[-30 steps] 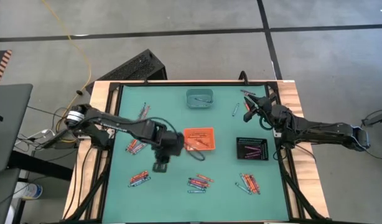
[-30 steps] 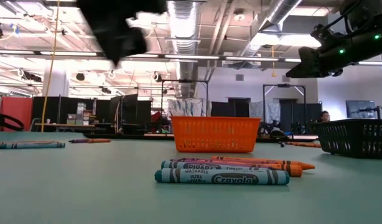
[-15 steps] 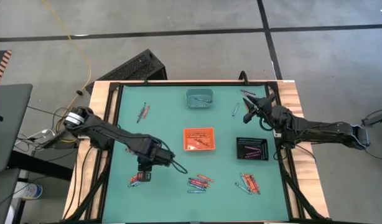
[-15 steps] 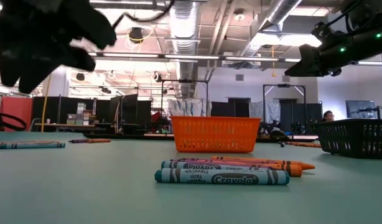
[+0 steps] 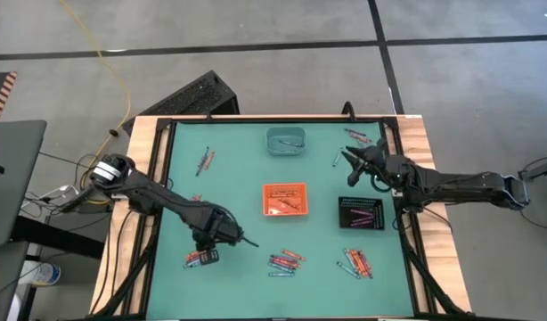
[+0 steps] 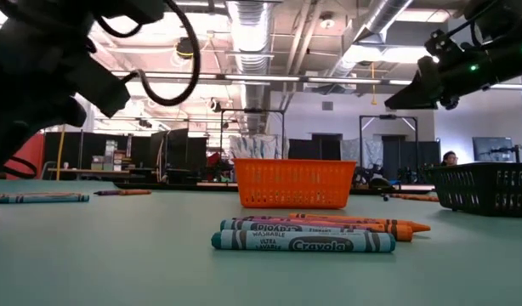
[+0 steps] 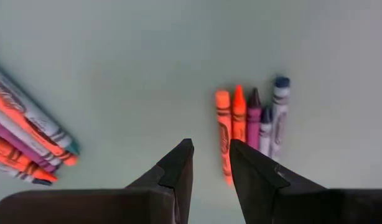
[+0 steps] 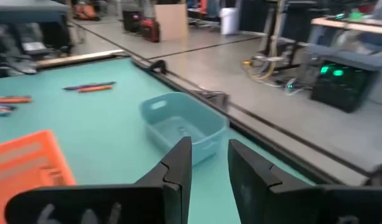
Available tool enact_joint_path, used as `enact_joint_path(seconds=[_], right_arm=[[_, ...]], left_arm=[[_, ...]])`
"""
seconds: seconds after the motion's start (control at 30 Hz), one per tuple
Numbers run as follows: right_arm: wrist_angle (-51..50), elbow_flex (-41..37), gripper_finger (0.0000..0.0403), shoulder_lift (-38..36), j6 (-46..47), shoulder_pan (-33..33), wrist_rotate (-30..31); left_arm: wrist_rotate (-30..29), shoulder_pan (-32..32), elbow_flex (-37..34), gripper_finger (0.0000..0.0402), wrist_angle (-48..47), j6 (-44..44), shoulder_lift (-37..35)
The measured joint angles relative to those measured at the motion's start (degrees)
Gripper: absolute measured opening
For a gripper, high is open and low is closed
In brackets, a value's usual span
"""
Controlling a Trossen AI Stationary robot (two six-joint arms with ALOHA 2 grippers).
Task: Sort crayons
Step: Put the orange crayon into the orange bin
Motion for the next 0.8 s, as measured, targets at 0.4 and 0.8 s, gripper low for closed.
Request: enact_joint_path(seconds=[0.4,0.8], right_arm=[[2.1,0.0,0.0107,0.0,0.1,4.1,0.0],[0.8,0.0,0.0107,0.0,1.1,4.2,0.0]], left_arm=[[-7.9,-7.6,-2.7,0.0094,3.8,-1.9,0.0],[-6.6,-7.7,-2.7,0.0094,8.0,-2.9,0.0]])
